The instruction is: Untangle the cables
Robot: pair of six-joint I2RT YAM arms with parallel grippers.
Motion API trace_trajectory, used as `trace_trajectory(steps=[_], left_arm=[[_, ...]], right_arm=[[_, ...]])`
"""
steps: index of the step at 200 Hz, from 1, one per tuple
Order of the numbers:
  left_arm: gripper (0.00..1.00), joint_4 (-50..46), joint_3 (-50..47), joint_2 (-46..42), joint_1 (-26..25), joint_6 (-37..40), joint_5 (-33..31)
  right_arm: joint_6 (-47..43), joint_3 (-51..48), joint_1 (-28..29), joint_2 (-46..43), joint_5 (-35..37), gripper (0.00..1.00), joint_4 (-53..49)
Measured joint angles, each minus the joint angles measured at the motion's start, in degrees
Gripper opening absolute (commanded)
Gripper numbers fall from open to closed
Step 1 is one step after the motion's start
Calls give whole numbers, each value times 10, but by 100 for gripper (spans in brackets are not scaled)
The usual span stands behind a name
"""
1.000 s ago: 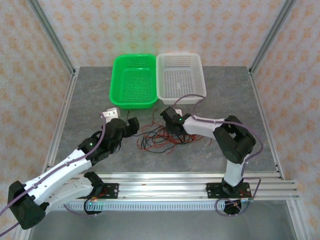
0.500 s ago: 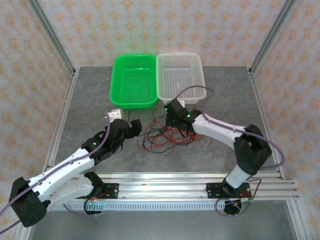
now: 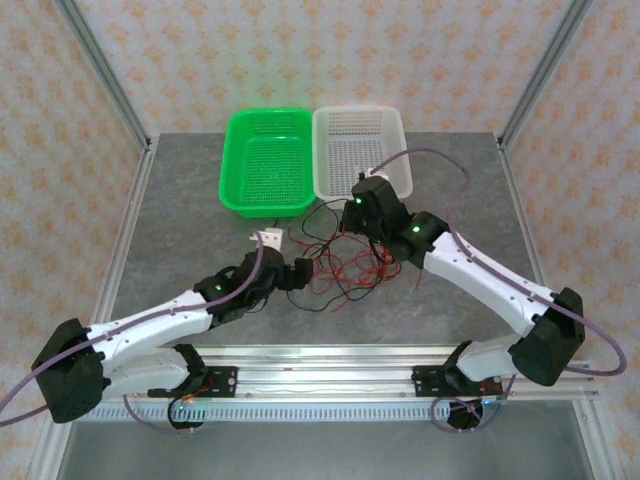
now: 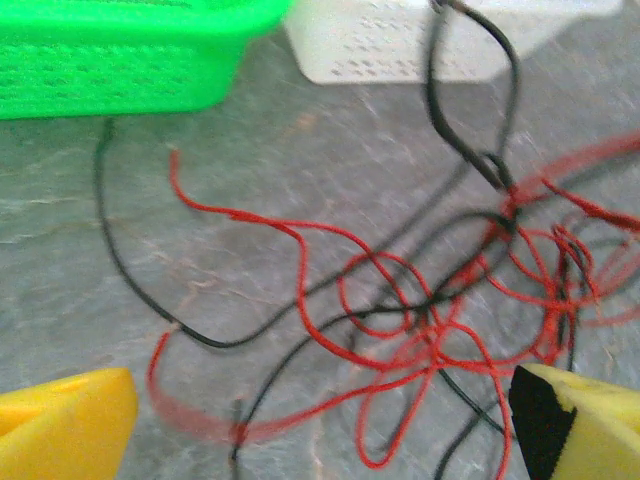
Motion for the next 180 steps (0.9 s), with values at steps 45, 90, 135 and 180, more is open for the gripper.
trace_trajectory(steps=[45,90,135,180], left_arm=[[97,55,13,40,-50,39,-30],[99,143,21,92,-50,75,-121],[94,214,36,197,-21,94,-162],[78,251,20,242,59,55,-149]], right_arm=[[7,17,0,-17,-4,0,0],[15,19,0,-24,-10,0,-1],[24,43,0,-33,-20,0,-7],[24,88,0,-47,-21,0,-22]])
